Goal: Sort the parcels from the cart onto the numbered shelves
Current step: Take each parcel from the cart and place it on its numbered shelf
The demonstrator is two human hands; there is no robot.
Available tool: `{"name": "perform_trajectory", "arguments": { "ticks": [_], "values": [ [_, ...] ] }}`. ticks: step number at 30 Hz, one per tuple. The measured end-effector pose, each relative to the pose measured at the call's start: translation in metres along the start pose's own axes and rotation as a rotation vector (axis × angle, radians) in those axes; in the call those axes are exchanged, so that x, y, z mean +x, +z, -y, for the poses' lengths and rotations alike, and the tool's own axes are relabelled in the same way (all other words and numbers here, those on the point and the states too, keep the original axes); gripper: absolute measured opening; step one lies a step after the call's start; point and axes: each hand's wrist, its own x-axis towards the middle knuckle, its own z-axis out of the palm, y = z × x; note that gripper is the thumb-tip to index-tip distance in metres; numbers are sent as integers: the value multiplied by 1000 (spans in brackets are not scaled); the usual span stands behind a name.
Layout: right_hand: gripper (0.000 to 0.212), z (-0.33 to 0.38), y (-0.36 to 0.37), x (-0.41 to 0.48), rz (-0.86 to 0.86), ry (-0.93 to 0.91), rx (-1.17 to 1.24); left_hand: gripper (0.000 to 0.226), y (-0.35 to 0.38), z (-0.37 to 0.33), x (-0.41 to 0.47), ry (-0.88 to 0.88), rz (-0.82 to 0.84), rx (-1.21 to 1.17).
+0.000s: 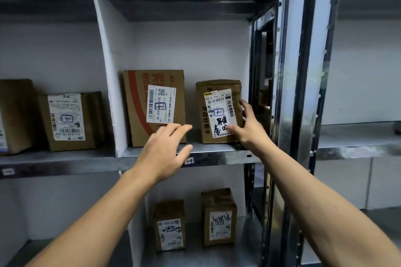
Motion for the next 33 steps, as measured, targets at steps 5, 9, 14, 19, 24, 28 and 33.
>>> {"name": "perform_trajectory", "arguments": {
  "ticks": [5, 9, 14, 19, 24, 28, 33],
  "values": [
    [83, 1, -2, -2, 18, -1, -25, 50, 4, 1, -5, 1, 23, -39],
    [82, 5, 0, -7, -14, 23, -84, 50, 3, 2, -15, 6, 47, -62],
    [77, 12, 6, -30, -174, 3, -165, 50, -5, 5, -32, 8, 75, -96],
    [57, 7, 17, -85, -219, -93, -330, 51, -10, 3, -57, 42, 103, -118],
    [52, -8, 23, -170, -136, -167, -747, 52, 7, -18, -96, 151, 187, -19],
    [45, -26, 13, -249, -16, 2, -1031, 51, 30, -48, -133, 222, 260, -37],
    [44, -53, -15, -366, 105, 253, -1189, 51, 65, -99, -186, 314, 408, -135]
  ]
}}
